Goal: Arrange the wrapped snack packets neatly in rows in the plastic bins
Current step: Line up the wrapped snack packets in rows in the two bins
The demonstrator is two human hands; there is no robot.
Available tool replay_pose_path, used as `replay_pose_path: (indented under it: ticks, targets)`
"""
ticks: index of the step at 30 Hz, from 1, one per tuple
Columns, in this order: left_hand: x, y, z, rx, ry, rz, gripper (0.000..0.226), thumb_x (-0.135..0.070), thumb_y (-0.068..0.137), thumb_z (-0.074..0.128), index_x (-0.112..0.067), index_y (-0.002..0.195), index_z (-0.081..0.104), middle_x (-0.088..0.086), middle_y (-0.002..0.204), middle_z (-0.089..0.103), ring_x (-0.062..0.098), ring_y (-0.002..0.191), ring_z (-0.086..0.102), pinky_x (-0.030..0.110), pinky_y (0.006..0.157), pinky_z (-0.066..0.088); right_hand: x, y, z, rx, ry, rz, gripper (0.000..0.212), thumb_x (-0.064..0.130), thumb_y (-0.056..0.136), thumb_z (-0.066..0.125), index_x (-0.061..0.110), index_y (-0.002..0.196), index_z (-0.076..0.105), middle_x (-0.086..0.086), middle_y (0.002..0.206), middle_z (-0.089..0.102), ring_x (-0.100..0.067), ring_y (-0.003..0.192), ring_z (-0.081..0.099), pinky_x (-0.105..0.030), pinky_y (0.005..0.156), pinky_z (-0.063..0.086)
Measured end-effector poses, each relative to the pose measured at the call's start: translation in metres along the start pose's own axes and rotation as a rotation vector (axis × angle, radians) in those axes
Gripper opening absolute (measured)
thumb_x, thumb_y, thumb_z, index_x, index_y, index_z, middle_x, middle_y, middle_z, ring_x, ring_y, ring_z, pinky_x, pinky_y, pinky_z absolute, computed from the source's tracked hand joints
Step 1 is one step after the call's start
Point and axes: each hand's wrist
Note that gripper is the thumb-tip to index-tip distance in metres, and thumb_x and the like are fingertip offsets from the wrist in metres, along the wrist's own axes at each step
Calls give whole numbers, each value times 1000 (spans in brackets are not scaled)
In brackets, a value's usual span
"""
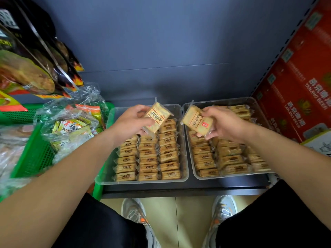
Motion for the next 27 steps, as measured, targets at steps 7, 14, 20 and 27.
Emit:
replay_pose_path:
  ticks: [7,14,20,27]
  targets:
    - [-17,-26,-3,23,-116,59,33,-10,93,67,-25,123,65,-4,110,75,19,100,74,39,90,59,8,-18,-4,192,151,18,45,38,90,54,6,120,62,-16,99,71,-27,80,70,-28,61,57]
    - [-11,-24,-14,-2,-123,27,33,-6,92,67,-21,121,67,-3,107,77,22,104,72,39,87,60,8,-6,13,178,35,-25,34,21,98,63,5,128,59,-15,105,74,-30,91,74,-31,71,62]
    - [-4,-14,-21,-101,-155,15,42,-3,87,73,-18,123,58,-3,103,77,21,101,73,45,89,59,18,14,35,137,23,-65,27,17,97,63,14,124,64,-11,112,75,-28,105,73,-43,89,60]
    - [1,-8,-22,-50,-259,-5,61,3,87,73,-26,136,52,15,119,67,25,98,75,43,87,61,21,35,61,143,-19,-124,28,17,93,67,17,121,66,-1,109,77,-16,102,72,-28,82,54]
Point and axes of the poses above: each hand's wrist, its own y-axis towards the middle knuckle, its own z-axis out of the palm, x = y × z
